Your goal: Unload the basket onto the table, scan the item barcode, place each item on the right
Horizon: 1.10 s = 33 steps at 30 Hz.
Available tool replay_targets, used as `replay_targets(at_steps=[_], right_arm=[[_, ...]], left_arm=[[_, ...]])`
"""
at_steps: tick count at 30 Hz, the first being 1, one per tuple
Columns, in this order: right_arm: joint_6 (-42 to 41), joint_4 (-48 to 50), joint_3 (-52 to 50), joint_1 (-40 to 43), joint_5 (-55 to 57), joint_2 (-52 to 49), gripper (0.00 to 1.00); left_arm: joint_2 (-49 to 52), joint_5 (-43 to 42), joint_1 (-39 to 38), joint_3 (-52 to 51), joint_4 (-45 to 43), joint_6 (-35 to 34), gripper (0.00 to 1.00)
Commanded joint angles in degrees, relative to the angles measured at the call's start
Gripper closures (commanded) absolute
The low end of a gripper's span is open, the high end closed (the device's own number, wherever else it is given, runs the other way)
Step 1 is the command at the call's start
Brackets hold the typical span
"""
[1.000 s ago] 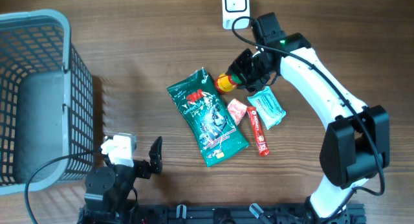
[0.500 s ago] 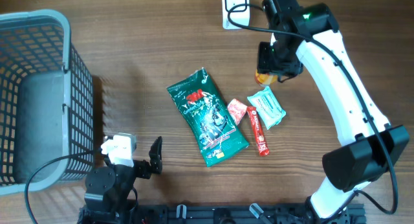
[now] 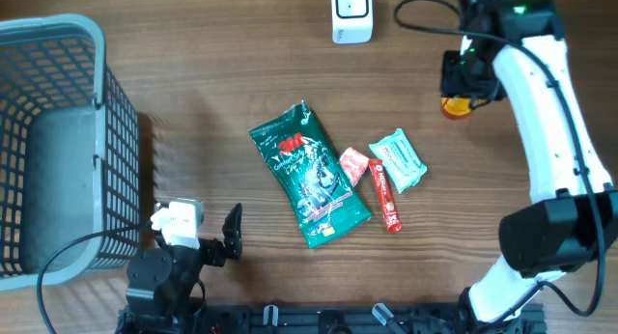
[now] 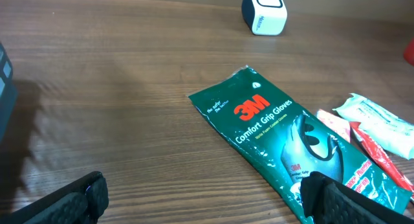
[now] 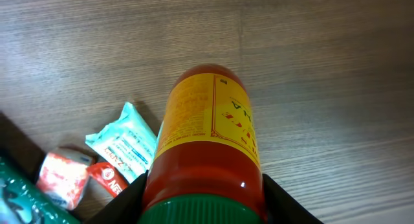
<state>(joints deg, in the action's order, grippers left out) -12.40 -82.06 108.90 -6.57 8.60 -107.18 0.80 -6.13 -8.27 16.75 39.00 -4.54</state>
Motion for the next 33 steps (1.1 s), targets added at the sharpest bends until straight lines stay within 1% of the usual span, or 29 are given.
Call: replay_targets(at_steps=[1,5,11,12,16,19,21,22,24,25,26,27,28,30,31,33], right_arm=[[3.7,0.2,1.2,0.8,-4.7,-2.6,0.56],[9.4,0.2,1.2,0.8,-4.7,-6.4,0.53],[9.4,2.9,1.2,0.8,-4.7,-11.6,0.53],[9.4,3.3,1.2,0.8,-4.7,-12.2,0.51],[9.5,5.2,1.2,0.8,-4.7,-12.6,0.33],[10.2,5.1,1.2,0.8,-4.7,-12.6,0.31],[10.2,3.7,2.3,0.8,-6.8,-12.5,0.25],[9.8,2.4,4.0,0.8,-10.1,-12.5,0.19],[6.7,-1.5,10.7,0.8,-15.4,-12.5,0.08],[2.1,-4.1,15.7,0.8,-16.0,-12.5,0.03],[-2.6,-5.8,19.4,0.8,-15.9,-12.5,0.0],[-10.6,-8.1,24.2,1.0,-15.5,-12.4,0.0],[-20.8,-10.1,28.9,1.6,-15.5,-12.3,0.0],[-28.7,-10.1,31.3,2.8,-20.6,-10.3,0.0],[-29.8,-10.1,31.4,3.9,-24.7,-8.4,0.0],[-28.9,-10.1,31.3,7.4,-25.6,-4.6,0.0]], left_arm=[[-0.3,-0.9,-0.1,0.0,-0.3,1.1,0.0],[-0.3,-0.9,-0.1,0.0,-0.3,1.1,0.0],[-0.3,-0.9,-0.1,0.0,-0.3,1.1,0.0],[-0.3,-0.9,-0.1,0.0,-0.3,1.1,0.0],[-0.3,-0.9,-0.1,0.0,-0.3,1.1,0.0],[-0.3,-0.9,-0.1,0.0,-0.3,1.1,0.0],[-0.3,-0.9,-0.1,0.0,-0.3,1.1,0.0],[-0.3,-0.9,-0.1,0.0,-0.3,1.1,0.0],[-0.4,-0.9,-0.1,0.0,-0.3,1.1,0.0],[-0.4,-0.9,-0.1,0.0,-0.3,1.1,0.0],[-0.4,-0.9,-0.1,0.0,-0.3,1.1,0.0],[-0.3,-0.9,-0.1,0.0,-0.3,1.1,0.0],[-0.4,-0.9,-0.1,0.0,-0.3,1.1,0.0],[-0.3,-0.9,-0.1,0.0,-0.3,1.1,0.0],[-0.4,-0.9,-0.1,0.0,-0.3,1.1,0.0],[-0.4,-0.9,-0.1,0.0,-0.3,1.1,0.0]])
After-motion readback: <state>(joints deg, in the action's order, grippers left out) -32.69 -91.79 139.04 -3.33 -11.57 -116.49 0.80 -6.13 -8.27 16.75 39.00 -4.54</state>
